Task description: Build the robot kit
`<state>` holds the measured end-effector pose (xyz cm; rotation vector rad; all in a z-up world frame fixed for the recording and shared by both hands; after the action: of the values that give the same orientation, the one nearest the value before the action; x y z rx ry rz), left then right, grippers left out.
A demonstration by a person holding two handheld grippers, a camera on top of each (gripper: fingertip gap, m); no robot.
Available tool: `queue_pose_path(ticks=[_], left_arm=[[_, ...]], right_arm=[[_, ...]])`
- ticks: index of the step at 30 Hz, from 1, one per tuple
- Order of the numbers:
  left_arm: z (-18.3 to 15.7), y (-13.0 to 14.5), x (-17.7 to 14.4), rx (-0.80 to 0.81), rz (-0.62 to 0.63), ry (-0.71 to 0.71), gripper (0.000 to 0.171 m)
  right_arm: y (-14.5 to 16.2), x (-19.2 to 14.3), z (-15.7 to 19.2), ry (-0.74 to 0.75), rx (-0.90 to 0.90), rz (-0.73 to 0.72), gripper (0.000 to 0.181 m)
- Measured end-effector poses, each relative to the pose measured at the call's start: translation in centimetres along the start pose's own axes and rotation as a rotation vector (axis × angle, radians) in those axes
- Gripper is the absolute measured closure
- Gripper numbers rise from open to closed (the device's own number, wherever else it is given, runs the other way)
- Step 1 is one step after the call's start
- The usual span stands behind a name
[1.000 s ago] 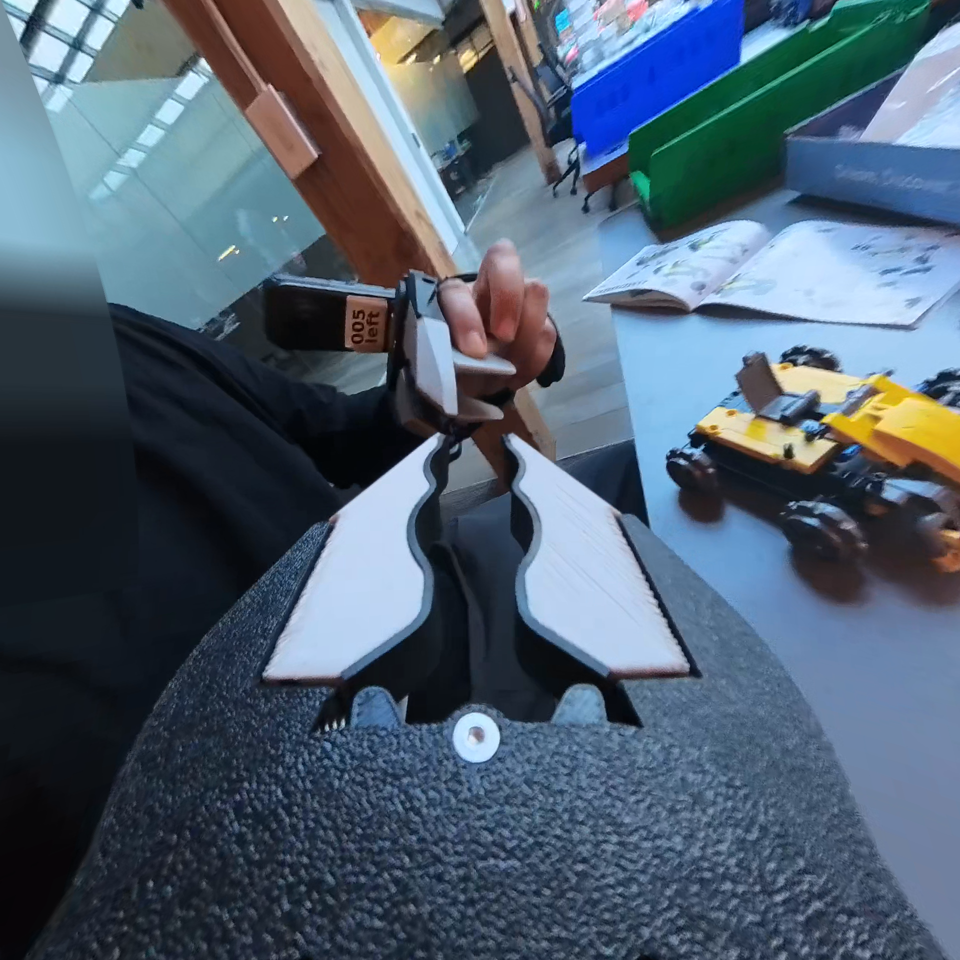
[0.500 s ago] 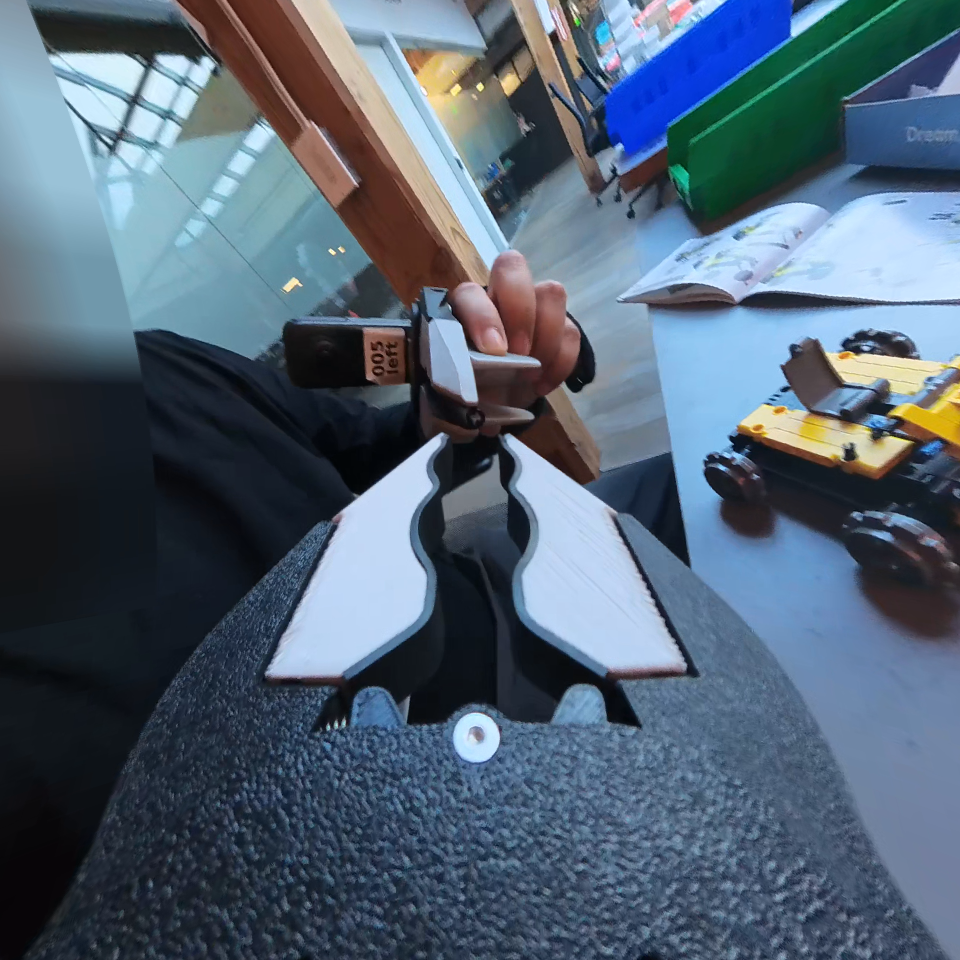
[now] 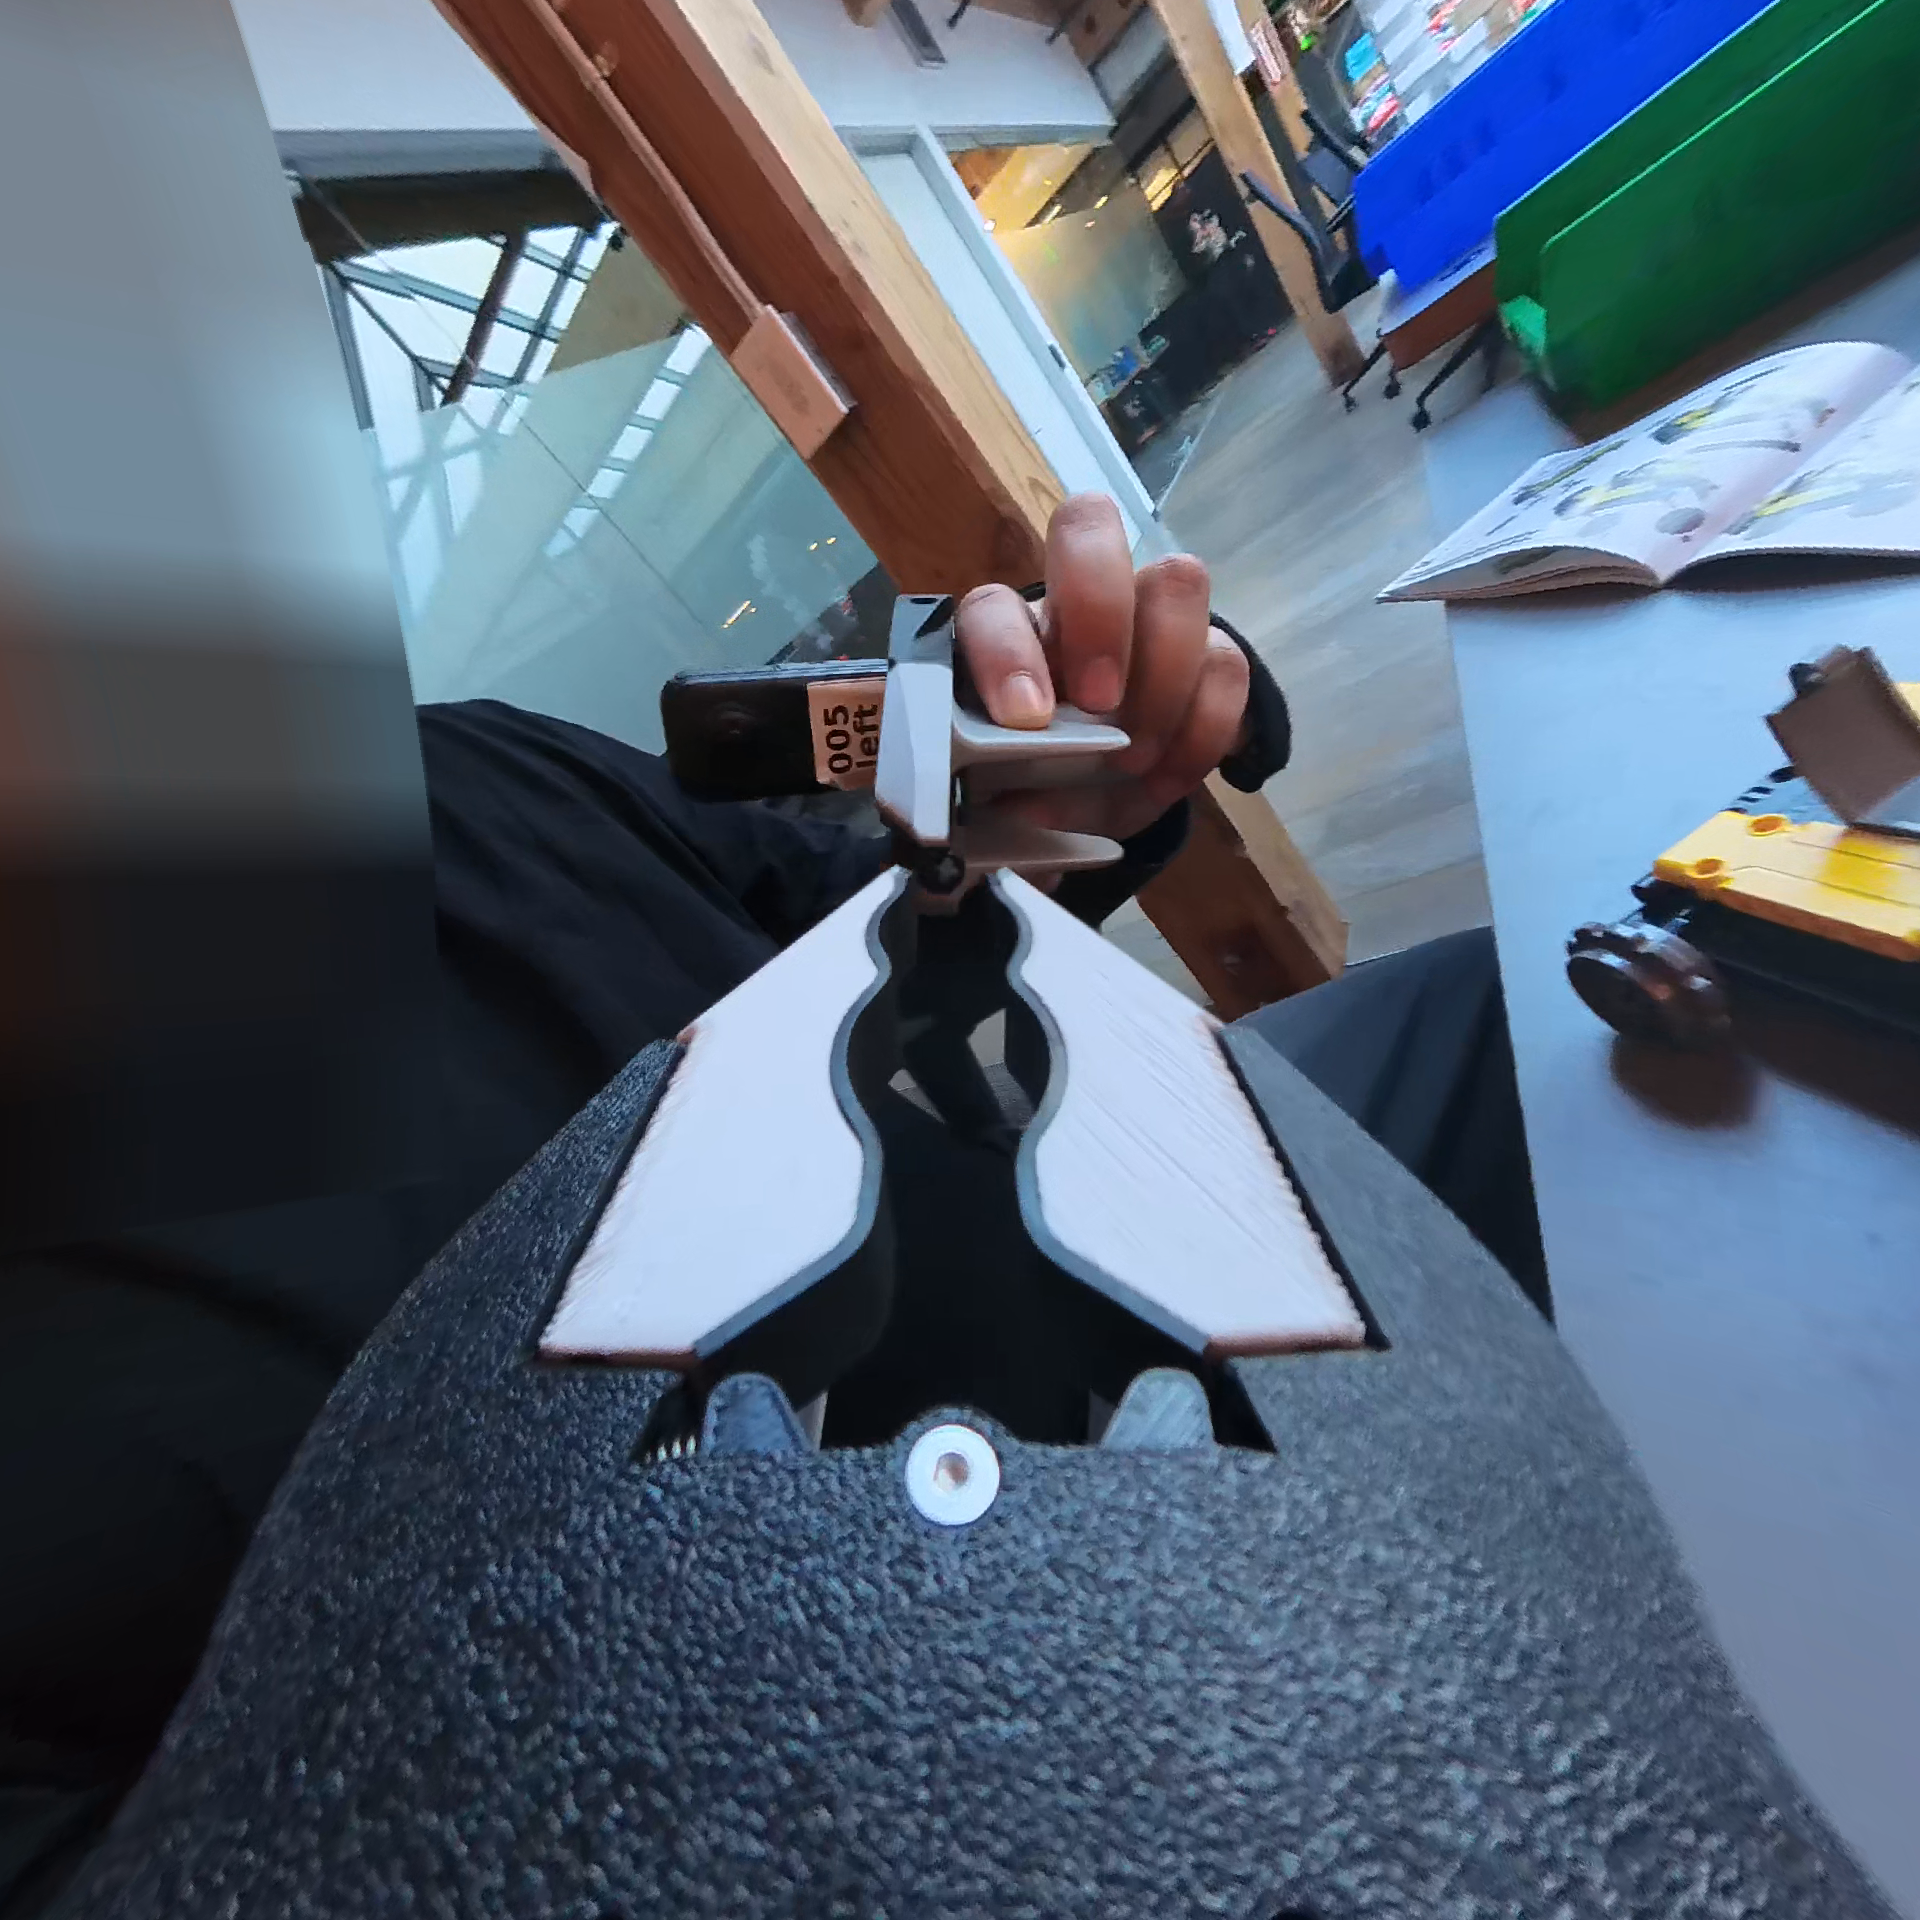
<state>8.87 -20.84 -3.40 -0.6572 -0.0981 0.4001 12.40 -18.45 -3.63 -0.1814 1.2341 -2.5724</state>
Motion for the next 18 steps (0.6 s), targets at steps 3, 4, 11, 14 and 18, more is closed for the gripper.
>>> queue_pose_path(ticks=[3,4,11,14,18], left_arm=[[-0.12,0.14,0.12,0.009,0.009,-0.002,0.168],[-0.15,0.22,0.14,0.006,0.011,0.000,0.168],[-0.23,0.46,0.22,0.018,0.025,0.000,0.168],[-0.26,0.25,0.27,0.037,0.027,-0.003,0.168],[-0.31,0.06,0.31,0.072,0.042,-0.003,0.168]], right_arm=[[0.09,0.13,0.06,-0.001,-0.003,0.005,0.171],[0.11,0.10,0.04,0.003,-0.004,0.005,0.172],[0.23,0.05,-0.23,0.022,-0.002,0.011,0.173],[0.25,0.02,-0.22,0.015,0.006,0.012,0.172],[0.24,-0.04,0.08,0.020,-0.015,0.022,0.172]])
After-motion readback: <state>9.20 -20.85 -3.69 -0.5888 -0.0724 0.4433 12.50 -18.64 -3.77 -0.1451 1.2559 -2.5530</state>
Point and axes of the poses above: each gripper's, where its closed fingertips meet, x out along the fingers, y out of its underside, z = x × y across the jaws, the point moved 3 cm from there along -x, back along the fingers, and after that the axes turned 6 degrees about y, right-handed, at the moved point
